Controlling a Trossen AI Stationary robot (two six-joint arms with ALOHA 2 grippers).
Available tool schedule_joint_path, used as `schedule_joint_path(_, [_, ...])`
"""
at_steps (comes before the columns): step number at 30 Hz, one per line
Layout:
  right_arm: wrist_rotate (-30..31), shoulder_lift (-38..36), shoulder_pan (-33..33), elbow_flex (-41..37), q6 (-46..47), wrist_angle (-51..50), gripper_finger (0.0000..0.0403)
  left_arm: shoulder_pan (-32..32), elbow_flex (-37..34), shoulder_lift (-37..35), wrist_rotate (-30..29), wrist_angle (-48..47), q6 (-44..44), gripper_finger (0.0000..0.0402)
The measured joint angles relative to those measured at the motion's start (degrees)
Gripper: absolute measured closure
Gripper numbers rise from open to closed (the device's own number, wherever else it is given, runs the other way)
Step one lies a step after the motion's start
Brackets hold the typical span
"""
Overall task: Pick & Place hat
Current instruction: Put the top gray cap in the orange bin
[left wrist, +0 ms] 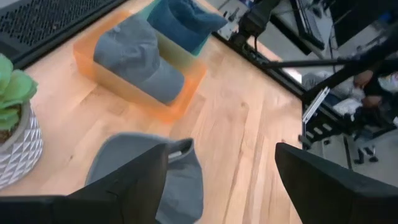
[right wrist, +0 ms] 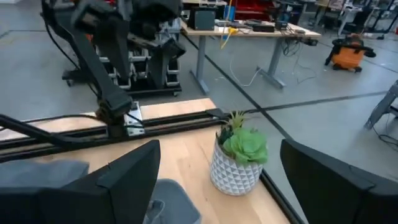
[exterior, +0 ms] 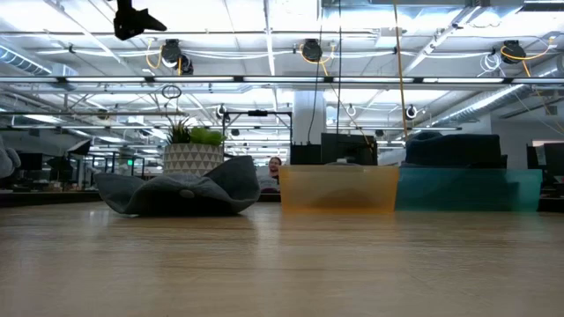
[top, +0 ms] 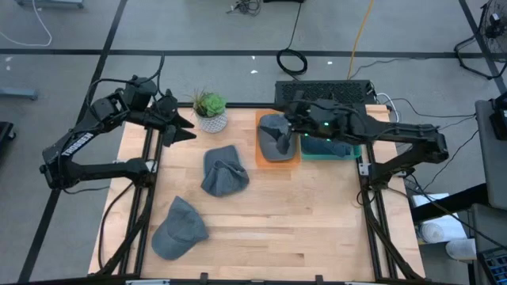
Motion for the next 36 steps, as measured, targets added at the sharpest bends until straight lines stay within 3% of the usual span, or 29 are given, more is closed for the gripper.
schedule_joint_path(9, [0.15, -5.49, -0.05, 0.0, 0.82, -3.98, 0.0085, -4.39, 0.02, -1.06, -8.65, -10.98, 0.37, 0.0077])
schedule_joint_path(18, [0.02, -6.21, 0.01, 0.0, 2.56, -7.81, 0.0085, -13.23, 0.02, -2.1, -19.84, -14.68, -8.8, 0.0106])
schedule_joint_path(26, [-0.03, -6.21, 0.0, 0.0, 3.33, -9.44, 0.0085, -21.65, 0.02, -1.53, -27.77, -20.83, -23.97, 0.0135])
schedule_joint_path(29, [-0.23, -6.23, 0.0, 0.0, 3.25, -9.33, 0.0085, -23.02, 0.02, -1.55, -29.52, -23.78, -32.23, 0.0146])
schedule_joint_path(36, [-4.72, -6.23, 0.02, 0.0, 1.09, -9.15, 0.0085, -24.08, 0.02, -1.18, -31.36, -25.27, -42.14, 0.0171])
